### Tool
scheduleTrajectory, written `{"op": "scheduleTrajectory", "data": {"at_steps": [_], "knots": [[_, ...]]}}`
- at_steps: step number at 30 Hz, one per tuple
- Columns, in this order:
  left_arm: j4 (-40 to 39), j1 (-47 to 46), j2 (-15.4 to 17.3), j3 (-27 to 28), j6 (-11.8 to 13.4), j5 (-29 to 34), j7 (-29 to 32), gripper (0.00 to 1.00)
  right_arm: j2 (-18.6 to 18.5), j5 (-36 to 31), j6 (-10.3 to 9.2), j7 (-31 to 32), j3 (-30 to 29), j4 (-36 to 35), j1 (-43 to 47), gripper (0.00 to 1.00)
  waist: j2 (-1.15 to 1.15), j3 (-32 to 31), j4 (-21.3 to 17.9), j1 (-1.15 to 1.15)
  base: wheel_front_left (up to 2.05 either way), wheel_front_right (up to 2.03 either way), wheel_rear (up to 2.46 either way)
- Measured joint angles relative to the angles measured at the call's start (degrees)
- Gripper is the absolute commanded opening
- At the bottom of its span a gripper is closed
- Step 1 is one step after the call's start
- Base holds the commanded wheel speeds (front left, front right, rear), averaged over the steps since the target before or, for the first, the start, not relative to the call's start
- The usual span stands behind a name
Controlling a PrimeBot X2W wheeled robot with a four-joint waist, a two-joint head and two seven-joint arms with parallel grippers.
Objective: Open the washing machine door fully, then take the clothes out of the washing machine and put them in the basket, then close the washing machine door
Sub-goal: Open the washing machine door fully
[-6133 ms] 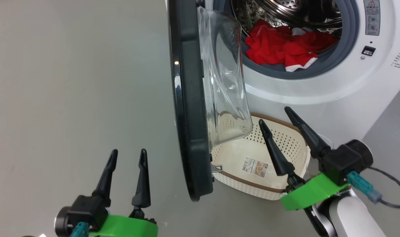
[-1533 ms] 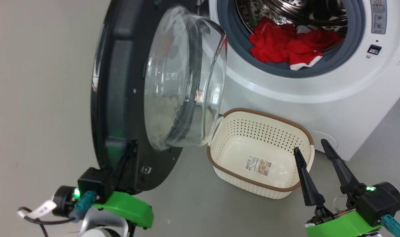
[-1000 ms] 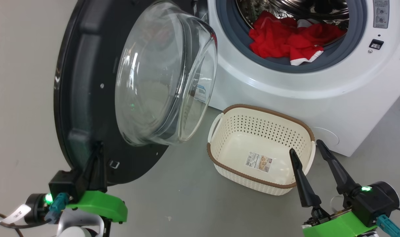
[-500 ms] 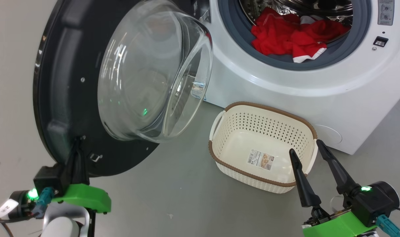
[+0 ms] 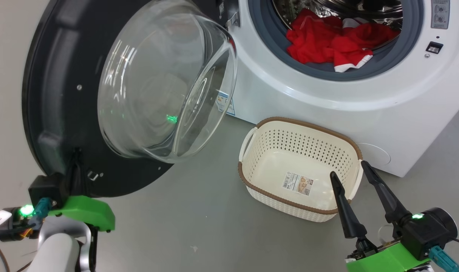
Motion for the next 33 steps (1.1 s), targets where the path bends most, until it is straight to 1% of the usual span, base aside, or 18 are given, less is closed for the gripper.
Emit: {"op": "scheduleTrajectory", "data": {"at_steps": [10,23,33], "knots": [[6.1,-3.6,1.5,0.1,-1.8,0.0,-0.5,0.0,0.0,-0.8,0.0,1.3,0.0,-1.3,0.0,1.0,0.0,0.1,-0.1,0.0,0.0,0.0,0.0],[12.5,-8.5,1.7,0.5,-2.7,0.0,-0.7,0.0,0.0,-2.0,0.0,2.9,0.0,-2.9,0.0,1.0,0.0,2.2,-0.1,0.0,0.0,0.0,0.0],[14.7,-10.9,1.7,3.3,-3.0,0.0,-0.7,0.0,0.0,-2.4,0.0,3.0,0.0,-3.1,-0.1,1.0,0.0,3.5,-0.9,0.0,0.0,0.0,0.0]]}}
